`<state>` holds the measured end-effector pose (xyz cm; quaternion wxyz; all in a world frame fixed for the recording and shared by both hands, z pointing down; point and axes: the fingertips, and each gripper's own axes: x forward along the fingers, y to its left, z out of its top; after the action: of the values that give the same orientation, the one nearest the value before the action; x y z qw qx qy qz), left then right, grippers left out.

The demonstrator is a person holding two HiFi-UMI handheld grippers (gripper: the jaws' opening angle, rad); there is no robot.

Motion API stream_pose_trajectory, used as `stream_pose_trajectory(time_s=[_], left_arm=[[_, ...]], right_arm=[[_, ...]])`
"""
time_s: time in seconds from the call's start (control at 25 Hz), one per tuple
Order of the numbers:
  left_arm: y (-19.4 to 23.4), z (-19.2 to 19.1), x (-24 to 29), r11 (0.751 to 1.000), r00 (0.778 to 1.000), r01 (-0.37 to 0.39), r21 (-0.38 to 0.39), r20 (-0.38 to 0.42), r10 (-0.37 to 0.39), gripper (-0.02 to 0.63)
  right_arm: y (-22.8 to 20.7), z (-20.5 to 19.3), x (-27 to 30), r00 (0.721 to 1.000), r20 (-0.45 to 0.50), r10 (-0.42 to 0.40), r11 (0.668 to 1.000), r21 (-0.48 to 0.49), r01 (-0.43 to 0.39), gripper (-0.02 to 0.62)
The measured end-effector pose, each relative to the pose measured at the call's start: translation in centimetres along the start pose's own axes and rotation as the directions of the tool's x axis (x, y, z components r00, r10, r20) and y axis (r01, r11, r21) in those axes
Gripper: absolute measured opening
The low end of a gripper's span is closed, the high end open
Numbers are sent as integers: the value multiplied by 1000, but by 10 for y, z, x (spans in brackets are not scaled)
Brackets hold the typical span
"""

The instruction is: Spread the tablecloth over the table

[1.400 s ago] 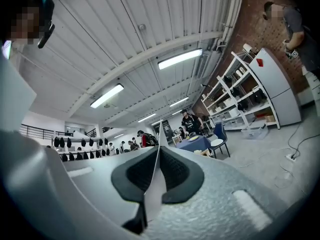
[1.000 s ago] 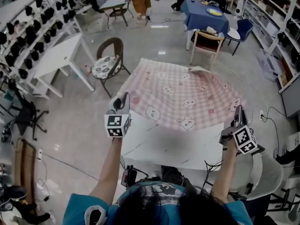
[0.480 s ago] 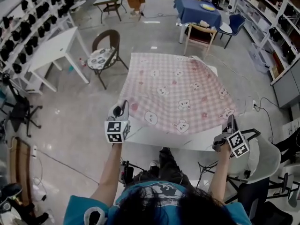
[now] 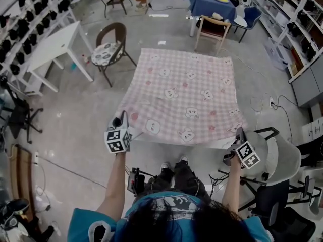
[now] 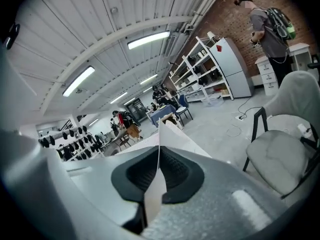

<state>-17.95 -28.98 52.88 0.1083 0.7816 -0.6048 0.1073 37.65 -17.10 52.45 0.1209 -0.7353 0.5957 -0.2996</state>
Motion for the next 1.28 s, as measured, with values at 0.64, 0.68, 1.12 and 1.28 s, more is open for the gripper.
stream_pose_trajectory(time_s=[0.64, 0.68, 1.12, 1.28], left_arm=[[20, -104, -14, 984, 962, -166, -65, -228, 147, 41], [19, -108, -13, 983, 958, -174, -63, -242, 154, 41], [0, -153, 6, 987, 914, -162, -21, -381, 142, 49], [3, -164, 7, 983, 896, -186, 1, -411, 170, 60]], right_arm=[[-44, -59, 16, 978, -206, -6, 989, -144, -25, 5], [-49, -58, 19, 977, -212, -7, 988, -150, -25, 5], [-92, -63, 35, 968, -239, -81, 992, -116, 54, 6], [-108, -91, 18, 950, -270, -158, 987, -69, 144, 6]])
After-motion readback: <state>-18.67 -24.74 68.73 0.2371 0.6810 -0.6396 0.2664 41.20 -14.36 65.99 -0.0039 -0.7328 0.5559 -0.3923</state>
